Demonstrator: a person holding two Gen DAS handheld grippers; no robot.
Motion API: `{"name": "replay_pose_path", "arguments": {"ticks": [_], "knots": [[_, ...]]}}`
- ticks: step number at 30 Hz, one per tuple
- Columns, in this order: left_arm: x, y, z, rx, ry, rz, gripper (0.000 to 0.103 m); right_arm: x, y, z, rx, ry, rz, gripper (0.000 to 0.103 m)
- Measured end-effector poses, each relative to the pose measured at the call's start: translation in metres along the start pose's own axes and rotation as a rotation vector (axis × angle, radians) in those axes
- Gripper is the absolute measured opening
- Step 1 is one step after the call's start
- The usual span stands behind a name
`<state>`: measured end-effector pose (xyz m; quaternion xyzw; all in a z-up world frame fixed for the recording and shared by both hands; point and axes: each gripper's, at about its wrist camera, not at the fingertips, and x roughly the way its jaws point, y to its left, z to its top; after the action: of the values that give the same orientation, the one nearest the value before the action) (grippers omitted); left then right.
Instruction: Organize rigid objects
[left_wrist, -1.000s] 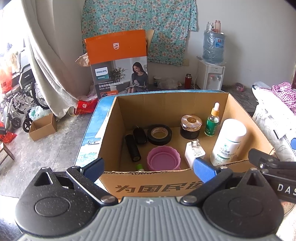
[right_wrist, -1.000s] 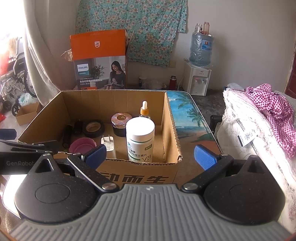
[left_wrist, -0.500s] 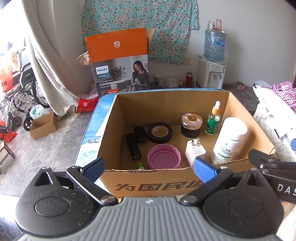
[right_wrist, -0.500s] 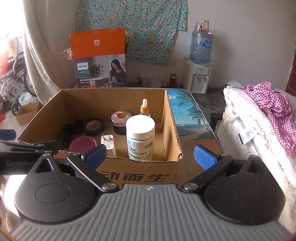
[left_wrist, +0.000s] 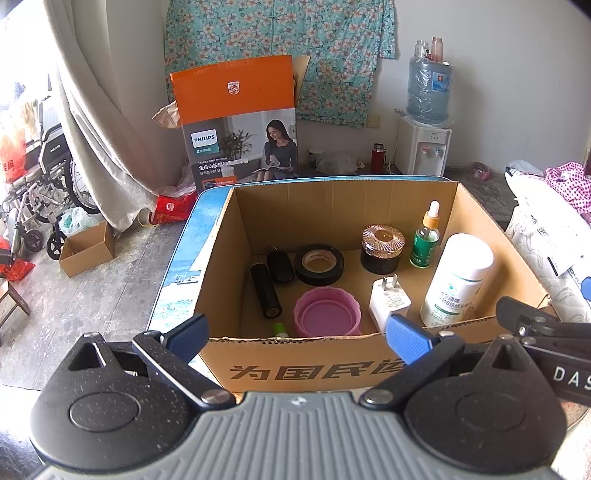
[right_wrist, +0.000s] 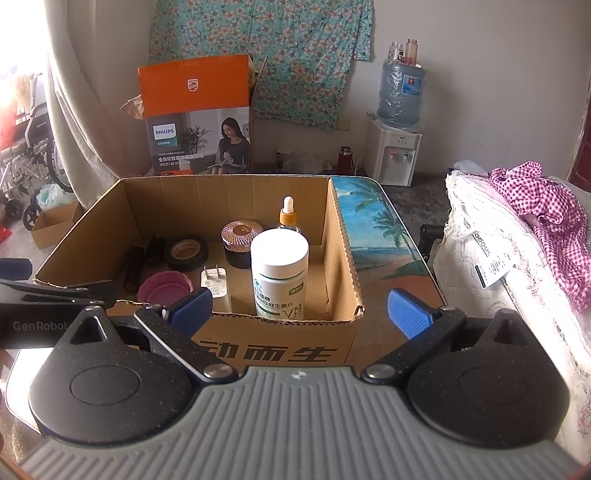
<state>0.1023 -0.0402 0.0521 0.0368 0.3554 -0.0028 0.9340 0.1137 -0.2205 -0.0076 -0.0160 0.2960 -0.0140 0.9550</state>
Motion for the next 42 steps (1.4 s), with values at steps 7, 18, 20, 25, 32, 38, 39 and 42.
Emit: {"name": "replay_pose_path", "arguments": {"ticks": [7,18,20,25,32,38,39,42], "knots": [[-0.0008,-0.0016,-0.0001,-0.001,0.000,0.002,0.102,-0.0004,-0.0008,0.0002,-0.003,-0.002,-0.002,0.102],[-0.0016,-0.0026,0.0006,-0.001,0.000,0.004,0.102,-0.0018,-0.0021,0.0009,-0.007,-0.003,-0.004,0.102],[-0.0018,-0.0027,0.0005,-0.002,0.000,0.003,0.102,-0.0016,-0.0023,0.0011,-0.008,-0.002,-0.004,0.102],[-0.0017,-0.0023,0.0006,-0.001,0.000,0.004,0.102,-0.0020,-0.0021,0.0019,-0.008,-0.004,-0.004,0.102],[-0.0018,-0.0023,0.0005,-0.001,0.001,0.003,0.102,-0.0027,-0.0022,0.0028,-0.009,-0.002,-0.005,0.102],[-0.0028,-0.0032,0.0011,-0.001,0.001,0.004,0.102,-0.0029,-0.0022,0.0025,-0.007,-0.002,-0.005,0.102],[-0.0026,-0.0033,0.0010,-0.002,0.001,0.004,0.102,-0.0031,-0.0022,0.0028,-0.008,-0.003,-0.005,0.102],[-0.0027,-0.0034,0.0010,-0.001,0.001,0.005,0.102,-0.0033,-0.0023,0.0027,-0.006,-0.003,-0.004,0.102]]}}
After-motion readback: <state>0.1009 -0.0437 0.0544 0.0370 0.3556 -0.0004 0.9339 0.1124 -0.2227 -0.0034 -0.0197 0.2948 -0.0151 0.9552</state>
